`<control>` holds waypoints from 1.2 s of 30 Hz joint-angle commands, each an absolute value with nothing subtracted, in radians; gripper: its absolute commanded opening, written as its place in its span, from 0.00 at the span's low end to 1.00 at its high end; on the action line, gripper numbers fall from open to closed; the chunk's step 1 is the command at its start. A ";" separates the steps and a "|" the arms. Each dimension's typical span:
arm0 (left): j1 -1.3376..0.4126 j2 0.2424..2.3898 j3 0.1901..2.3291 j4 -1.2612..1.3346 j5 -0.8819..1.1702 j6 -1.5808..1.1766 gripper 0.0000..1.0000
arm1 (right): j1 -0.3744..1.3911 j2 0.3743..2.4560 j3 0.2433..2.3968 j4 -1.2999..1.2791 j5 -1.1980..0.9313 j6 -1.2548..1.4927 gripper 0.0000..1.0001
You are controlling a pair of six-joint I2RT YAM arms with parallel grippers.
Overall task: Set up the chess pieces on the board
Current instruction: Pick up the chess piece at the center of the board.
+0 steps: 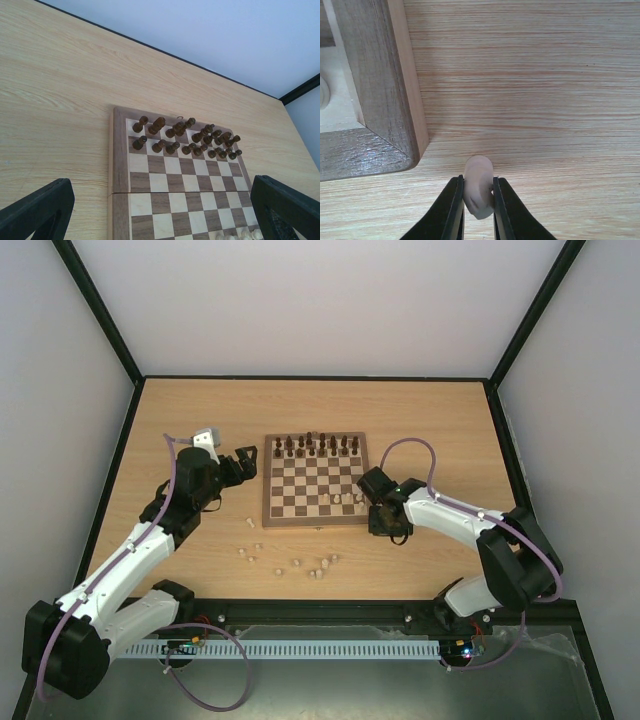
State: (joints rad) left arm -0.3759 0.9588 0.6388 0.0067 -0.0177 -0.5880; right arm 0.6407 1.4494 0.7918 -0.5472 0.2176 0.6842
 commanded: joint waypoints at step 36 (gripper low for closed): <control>-0.368 0.962 0.647 0.007 -0.025 -0.587 1.00 | 0.775 1.621 1.177 -0.703 0.150 0.596 0.06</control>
